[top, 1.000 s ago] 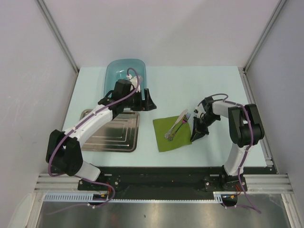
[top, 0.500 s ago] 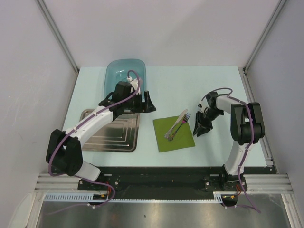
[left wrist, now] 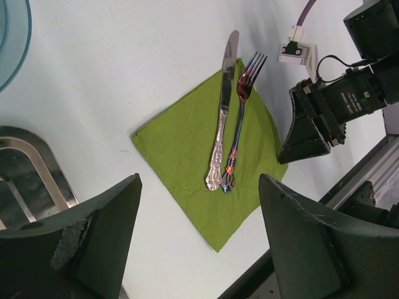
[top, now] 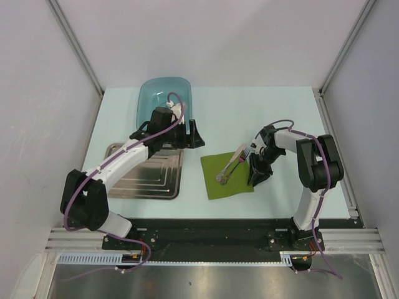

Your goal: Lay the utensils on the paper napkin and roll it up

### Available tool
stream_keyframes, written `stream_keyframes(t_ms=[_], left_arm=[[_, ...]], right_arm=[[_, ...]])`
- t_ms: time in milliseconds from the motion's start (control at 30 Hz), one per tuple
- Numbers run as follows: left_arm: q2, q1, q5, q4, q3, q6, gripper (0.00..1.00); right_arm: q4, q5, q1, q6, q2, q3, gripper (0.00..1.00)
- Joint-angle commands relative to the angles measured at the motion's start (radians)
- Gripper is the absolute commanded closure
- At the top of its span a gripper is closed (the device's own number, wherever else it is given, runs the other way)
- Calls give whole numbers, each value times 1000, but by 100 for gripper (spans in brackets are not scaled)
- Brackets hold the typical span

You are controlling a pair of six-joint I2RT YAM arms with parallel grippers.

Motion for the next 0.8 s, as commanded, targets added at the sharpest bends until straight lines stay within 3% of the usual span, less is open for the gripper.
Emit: stream_keyframes(t_ms=[0,233,600,767], left_arm=[[-24,6,13,29,-11,20,19],[-19,6,14,29,-6,23,19],[-19,6,16,28,-21,48,19],[73,6,39,-36,21,114,20]], right_arm=[[67,36,10,-5,32,3,73],[58,62,-7,-8,34,20,100],[33,93,-70,-37,-9,43,100],[24,104,-79,-43,-14,46,100]])
